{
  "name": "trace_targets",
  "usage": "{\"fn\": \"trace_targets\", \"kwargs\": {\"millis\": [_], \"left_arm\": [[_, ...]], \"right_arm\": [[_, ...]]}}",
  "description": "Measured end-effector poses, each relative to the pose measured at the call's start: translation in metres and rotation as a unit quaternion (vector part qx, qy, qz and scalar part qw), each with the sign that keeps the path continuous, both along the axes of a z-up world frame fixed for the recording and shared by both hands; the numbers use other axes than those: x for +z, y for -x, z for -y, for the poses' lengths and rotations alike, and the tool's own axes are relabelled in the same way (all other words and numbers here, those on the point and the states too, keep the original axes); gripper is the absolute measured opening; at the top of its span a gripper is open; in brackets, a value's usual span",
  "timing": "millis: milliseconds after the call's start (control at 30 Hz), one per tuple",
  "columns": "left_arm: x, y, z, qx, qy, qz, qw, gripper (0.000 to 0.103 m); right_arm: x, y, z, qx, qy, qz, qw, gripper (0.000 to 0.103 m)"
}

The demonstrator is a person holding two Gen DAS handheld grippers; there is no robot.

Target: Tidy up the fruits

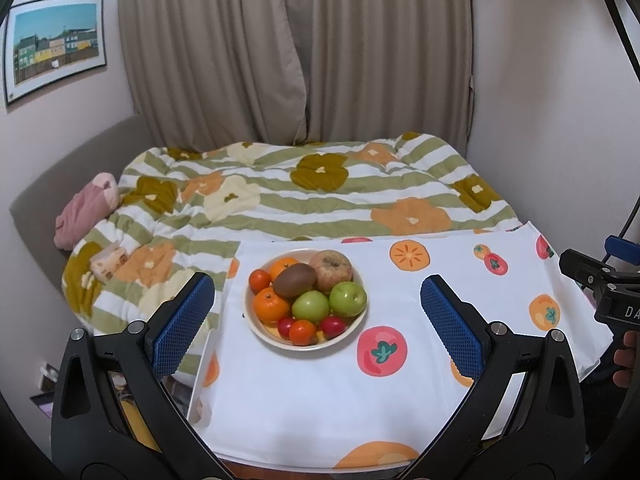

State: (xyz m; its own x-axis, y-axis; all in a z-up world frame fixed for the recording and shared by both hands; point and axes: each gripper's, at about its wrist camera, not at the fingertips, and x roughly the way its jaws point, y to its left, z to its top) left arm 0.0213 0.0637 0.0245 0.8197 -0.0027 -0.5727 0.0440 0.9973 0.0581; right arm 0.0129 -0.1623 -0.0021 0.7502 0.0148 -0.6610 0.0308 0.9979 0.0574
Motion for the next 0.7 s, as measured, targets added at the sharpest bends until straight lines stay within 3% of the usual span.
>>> {"fn": "trace_targets", "kwargs": {"millis": [700], "left_arm": [[-0.0068,-0.0013,-0.0010,-0.004,0.003,-0.002,1.0000,0.103]], "right_arm": [[0.0023,-0.0022,0.0045,-0.002,0.000,-0.002,1.000,0.103]]}}
